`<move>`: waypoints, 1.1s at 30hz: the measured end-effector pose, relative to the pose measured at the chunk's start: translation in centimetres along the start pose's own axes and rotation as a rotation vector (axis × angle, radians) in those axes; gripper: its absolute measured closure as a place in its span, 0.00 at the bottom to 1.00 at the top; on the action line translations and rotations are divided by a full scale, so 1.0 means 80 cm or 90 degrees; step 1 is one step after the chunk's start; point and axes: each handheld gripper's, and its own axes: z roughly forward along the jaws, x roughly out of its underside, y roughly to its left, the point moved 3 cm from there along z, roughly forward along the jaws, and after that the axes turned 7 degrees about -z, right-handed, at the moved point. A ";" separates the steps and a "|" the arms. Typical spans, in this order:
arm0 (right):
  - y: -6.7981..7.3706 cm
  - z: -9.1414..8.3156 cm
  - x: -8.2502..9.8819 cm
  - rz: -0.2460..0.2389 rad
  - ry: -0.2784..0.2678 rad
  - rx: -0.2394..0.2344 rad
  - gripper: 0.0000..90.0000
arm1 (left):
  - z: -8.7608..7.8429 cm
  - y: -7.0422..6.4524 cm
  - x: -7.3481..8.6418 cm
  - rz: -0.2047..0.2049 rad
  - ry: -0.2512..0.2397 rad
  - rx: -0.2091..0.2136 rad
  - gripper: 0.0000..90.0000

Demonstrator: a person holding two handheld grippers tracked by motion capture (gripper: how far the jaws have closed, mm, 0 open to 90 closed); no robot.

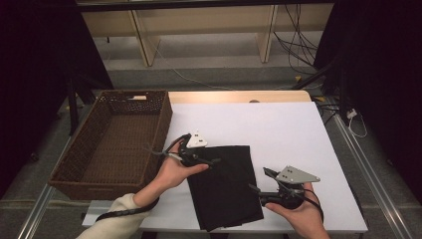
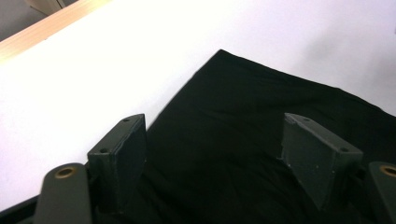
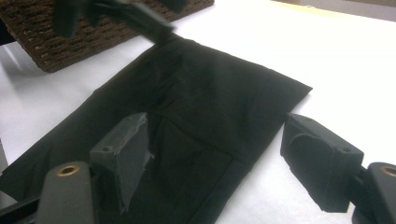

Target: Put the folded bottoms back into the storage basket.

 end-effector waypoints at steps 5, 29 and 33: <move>0.000 0.001 0.001 -0.002 0.002 -0.001 0.28 | 0.035 0.009 -0.012 -0.008 0.035 -0.005 0.27; 0.001 0.002 0.001 0.006 0.003 -0.008 0.28 | 0.121 0.021 -0.020 -0.037 0.160 0.011 0.35; 0.001 0.001 0.001 0.000 0.001 -0.007 0.28 | 0.122 0.019 -0.021 -0.039 0.173 0.013 0.40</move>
